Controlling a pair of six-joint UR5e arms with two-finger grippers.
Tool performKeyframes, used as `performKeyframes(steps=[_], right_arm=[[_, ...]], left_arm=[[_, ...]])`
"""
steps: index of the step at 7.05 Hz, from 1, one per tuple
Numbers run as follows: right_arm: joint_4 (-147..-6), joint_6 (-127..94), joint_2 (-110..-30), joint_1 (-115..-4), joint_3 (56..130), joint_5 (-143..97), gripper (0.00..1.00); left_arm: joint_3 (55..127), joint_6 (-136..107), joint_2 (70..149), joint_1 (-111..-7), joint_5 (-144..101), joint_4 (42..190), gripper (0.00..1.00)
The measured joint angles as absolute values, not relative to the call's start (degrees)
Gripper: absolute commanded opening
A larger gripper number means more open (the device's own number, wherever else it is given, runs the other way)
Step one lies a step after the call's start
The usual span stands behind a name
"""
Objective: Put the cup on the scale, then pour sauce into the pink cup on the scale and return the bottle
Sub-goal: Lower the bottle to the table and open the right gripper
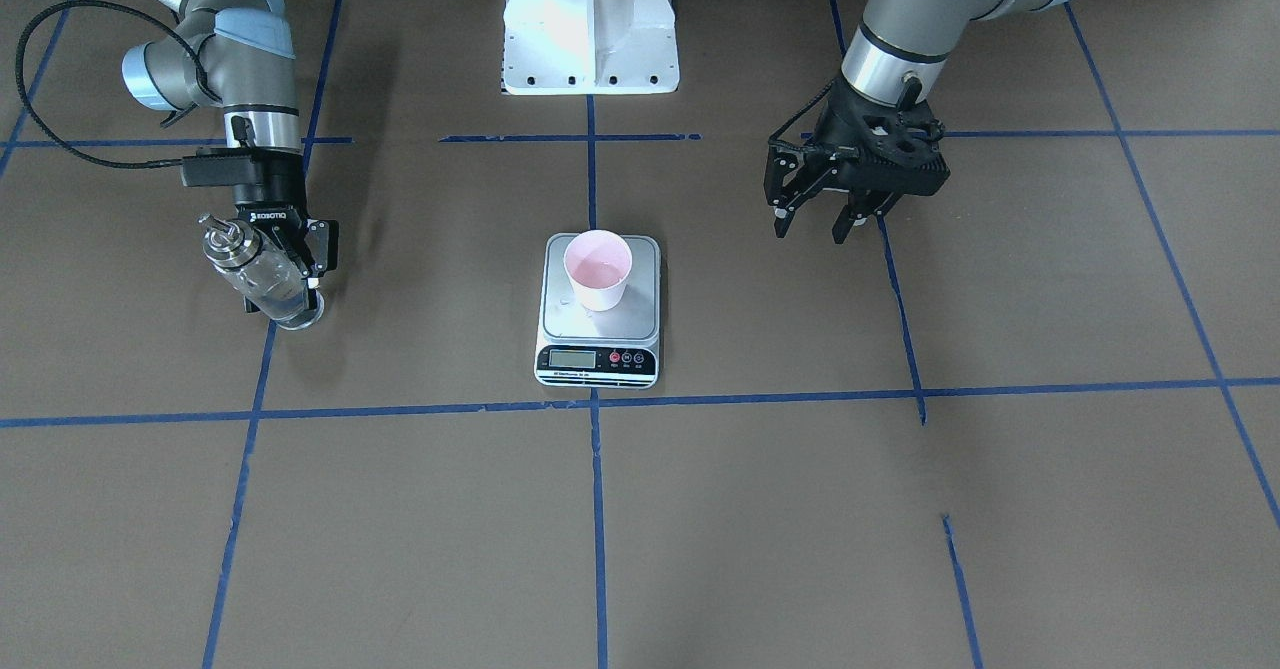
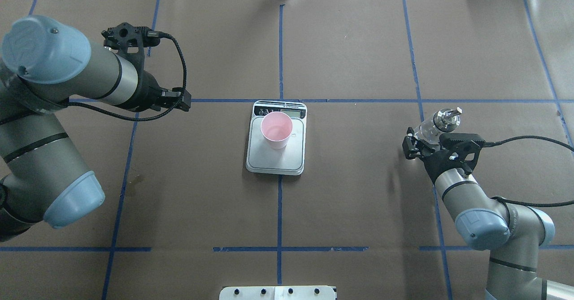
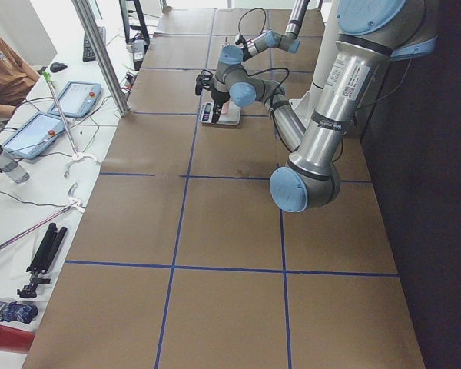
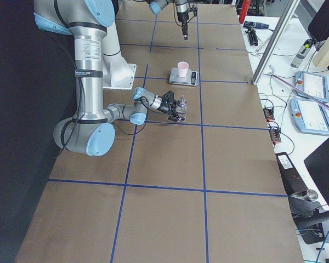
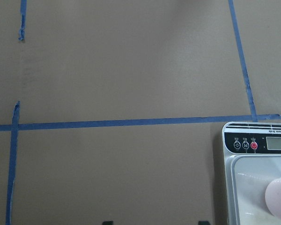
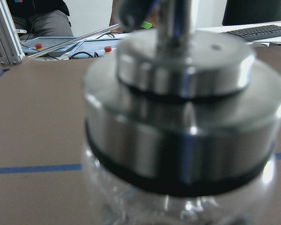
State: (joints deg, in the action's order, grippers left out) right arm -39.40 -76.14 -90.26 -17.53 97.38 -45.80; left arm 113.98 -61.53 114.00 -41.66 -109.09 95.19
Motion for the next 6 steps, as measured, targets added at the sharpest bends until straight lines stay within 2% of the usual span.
performKeyframes(steps=[4, 6], right_arm=[[-39.4, -76.1, -91.2, -16.5, 98.0, -46.0, 1.00], [-39.4, -76.0, -94.9, -14.4, 101.8, -46.0, 1.00]], left_arm=[[114.1, -61.4, 114.0, -41.7, -109.1, 95.2, 0.68], [114.2, -61.5, 113.9, -41.8, -109.1, 95.2, 0.68]])
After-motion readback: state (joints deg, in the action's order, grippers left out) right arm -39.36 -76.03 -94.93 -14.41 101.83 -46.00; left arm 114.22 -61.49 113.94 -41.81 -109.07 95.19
